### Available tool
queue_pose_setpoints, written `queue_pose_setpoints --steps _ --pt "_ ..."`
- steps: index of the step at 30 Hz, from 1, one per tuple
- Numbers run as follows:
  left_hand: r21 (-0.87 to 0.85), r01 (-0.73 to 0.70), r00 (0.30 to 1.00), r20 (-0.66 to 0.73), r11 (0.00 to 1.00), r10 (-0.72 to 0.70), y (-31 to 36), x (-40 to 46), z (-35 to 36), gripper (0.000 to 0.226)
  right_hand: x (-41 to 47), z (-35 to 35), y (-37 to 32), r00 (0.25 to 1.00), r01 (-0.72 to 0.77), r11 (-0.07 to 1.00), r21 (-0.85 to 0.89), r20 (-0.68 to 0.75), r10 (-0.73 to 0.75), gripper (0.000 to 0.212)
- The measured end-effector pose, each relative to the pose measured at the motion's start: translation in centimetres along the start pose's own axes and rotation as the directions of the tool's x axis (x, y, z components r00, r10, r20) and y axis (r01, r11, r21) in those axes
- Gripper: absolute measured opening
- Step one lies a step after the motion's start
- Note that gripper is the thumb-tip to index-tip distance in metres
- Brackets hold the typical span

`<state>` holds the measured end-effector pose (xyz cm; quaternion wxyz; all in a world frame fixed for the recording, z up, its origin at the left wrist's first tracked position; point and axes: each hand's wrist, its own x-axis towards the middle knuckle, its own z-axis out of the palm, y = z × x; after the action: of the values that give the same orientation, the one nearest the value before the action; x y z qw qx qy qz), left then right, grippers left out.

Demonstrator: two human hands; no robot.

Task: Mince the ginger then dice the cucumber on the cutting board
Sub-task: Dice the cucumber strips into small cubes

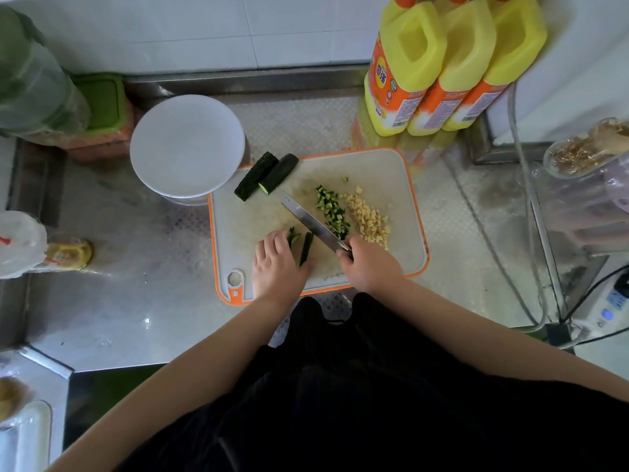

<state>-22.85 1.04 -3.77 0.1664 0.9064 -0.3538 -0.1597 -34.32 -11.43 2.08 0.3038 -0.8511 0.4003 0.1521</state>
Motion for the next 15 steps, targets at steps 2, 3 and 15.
queue_pose_setpoints --steps 2,3,15 --pt "-0.027 -0.006 0.999 -0.038 1.000 0.005 -0.2 0.0 0.1 0.056 -0.1 0.0 0.1 1.000 -0.009 1.000 -0.001 0.002 0.009 0.024" --pt "-0.041 -0.015 0.998 -0.060 0.999 0.013 -0.5 0.0 0.0 0.051 -0.1 0.0 0.1 1.000 -0.011 1.000 0.000 0.001 0.011 0.025" --pt "-0.094 0.066 0.997 -0.040 0.993 -0.070 0.4 1.5 0.0 0.048 -0.3 0.3 -0.1 0.998 -0.045 0.999 -0.014 -0.034 0.044 0.027"
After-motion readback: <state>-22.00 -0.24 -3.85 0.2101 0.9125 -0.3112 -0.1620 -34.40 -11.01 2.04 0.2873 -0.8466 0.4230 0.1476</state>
